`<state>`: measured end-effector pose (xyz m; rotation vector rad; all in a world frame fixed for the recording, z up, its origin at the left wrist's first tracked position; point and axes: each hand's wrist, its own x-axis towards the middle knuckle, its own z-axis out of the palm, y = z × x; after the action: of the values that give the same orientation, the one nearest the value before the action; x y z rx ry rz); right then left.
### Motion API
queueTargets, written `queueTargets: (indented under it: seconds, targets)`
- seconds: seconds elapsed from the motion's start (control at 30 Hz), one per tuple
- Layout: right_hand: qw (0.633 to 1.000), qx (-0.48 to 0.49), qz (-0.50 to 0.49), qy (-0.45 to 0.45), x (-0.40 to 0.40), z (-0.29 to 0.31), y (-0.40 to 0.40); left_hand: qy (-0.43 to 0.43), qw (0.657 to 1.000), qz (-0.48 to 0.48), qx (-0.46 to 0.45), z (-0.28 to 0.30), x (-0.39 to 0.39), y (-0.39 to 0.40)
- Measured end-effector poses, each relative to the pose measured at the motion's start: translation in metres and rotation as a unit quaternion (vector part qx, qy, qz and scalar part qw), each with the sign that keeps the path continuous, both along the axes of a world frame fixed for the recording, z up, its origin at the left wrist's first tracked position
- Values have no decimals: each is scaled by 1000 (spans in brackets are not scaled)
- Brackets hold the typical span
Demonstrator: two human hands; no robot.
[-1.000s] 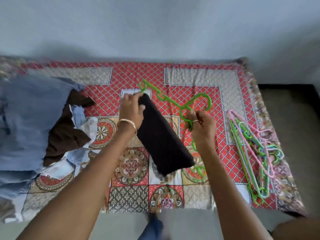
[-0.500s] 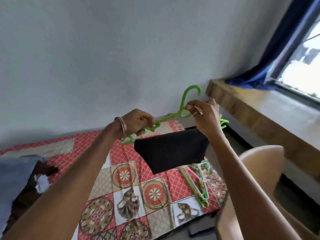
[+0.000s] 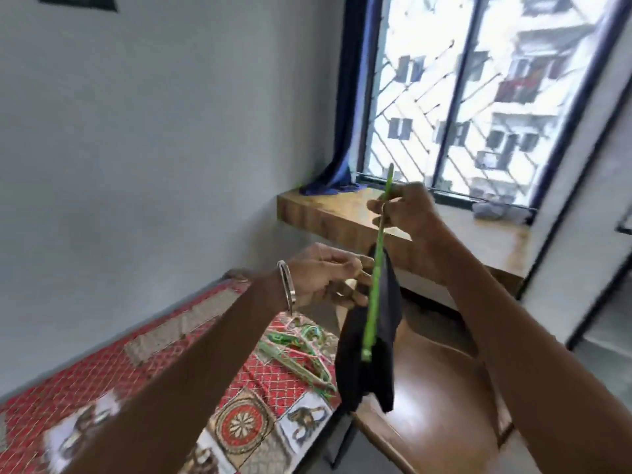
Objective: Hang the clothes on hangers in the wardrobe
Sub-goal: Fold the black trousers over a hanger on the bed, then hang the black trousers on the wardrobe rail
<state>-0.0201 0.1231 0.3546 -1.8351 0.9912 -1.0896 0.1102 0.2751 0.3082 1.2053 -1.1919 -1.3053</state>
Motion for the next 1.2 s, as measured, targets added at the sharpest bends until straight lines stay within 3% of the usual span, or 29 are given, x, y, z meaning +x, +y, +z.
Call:
queueTargets:
  seconds: [0.03, 0.13, 0.23, 0.33, 0.43, 0.57, 0.77, 0.87, 0.97, 1.03, 1.2]
  targets:
    - [1000, -8, -25, -2, -23, 8, 3, -36, 999, -15, -10, 7, -13, -2]
    - [998, -37, -41, 18, -76, 22, 20, -133, 984, 108, -50, 18, -25, -21]
    - [997, -49, -53, -8, -138, 31, 29, -227, 942, 203, -141, 25, -50, -51]
    - [996, -64, -53, 16, -188, 44, 49, -337, 898, 205, -197, 34, -88, -75]
    - [991, -78, -106, -13, -250, 56, 63, -400, 863, 142, -273, 46, -153, -88]
    - [971, -90, -211, -65, -367, 78, 77, -322, 883, -16, -341, 70, -287, -109]
    - [946, -116, -298, -52, -492, 90, 78, -274, 884, -11, -379, 77, -438, -145]
    - [903, -166, -378, 117, -574, 101, 60, -224, 895, 6, -387, 91, -512, -186]
    - [838, -84, -422, 336, -674, 94, 45, -199, 910, 5, -363, 99, -590, -218]
    - [812, -79, -439, 378, -710, 83, 46, -229, 906, 9, -355, 104, -614, -223]
    - [814, -75, -443, 368, -783, 65, 30, -216, 914, 0, -343, 107, -670, -269]
